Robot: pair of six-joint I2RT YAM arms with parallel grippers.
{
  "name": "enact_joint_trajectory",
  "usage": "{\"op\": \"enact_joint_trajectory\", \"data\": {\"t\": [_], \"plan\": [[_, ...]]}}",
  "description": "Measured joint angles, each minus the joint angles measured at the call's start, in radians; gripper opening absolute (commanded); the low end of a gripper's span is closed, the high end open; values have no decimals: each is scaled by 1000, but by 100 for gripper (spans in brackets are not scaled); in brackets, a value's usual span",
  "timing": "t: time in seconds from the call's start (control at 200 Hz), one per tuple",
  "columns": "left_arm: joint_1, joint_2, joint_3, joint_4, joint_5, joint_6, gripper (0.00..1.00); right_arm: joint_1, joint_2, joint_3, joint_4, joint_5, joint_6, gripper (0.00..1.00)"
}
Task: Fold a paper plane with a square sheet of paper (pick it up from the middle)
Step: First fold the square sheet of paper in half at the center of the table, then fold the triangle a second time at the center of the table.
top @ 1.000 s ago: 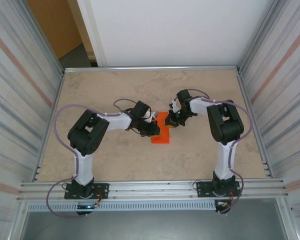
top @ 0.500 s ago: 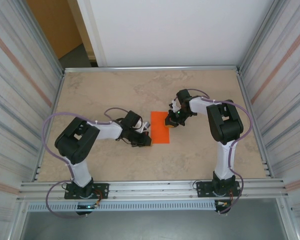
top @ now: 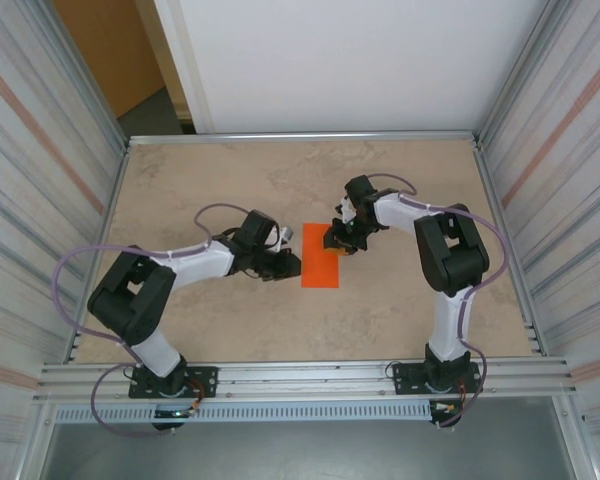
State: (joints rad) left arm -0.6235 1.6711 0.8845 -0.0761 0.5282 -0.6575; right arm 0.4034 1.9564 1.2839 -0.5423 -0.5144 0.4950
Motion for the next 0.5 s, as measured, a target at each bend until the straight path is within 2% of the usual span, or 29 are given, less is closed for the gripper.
{"op": "enact_joint_trajectory", "data": {"t": [0.075,0.261,0.496], "plan": [[0,53,50,32,-7,-25,20,-11,-89,-38,16,12,34,44],[1,175,171,49,-32,-45,21,-71,-321,-211,65,25,105,46],[6,279,301,6,-82,-47,21,-76,-400,-387,74,20,160,46]]}}
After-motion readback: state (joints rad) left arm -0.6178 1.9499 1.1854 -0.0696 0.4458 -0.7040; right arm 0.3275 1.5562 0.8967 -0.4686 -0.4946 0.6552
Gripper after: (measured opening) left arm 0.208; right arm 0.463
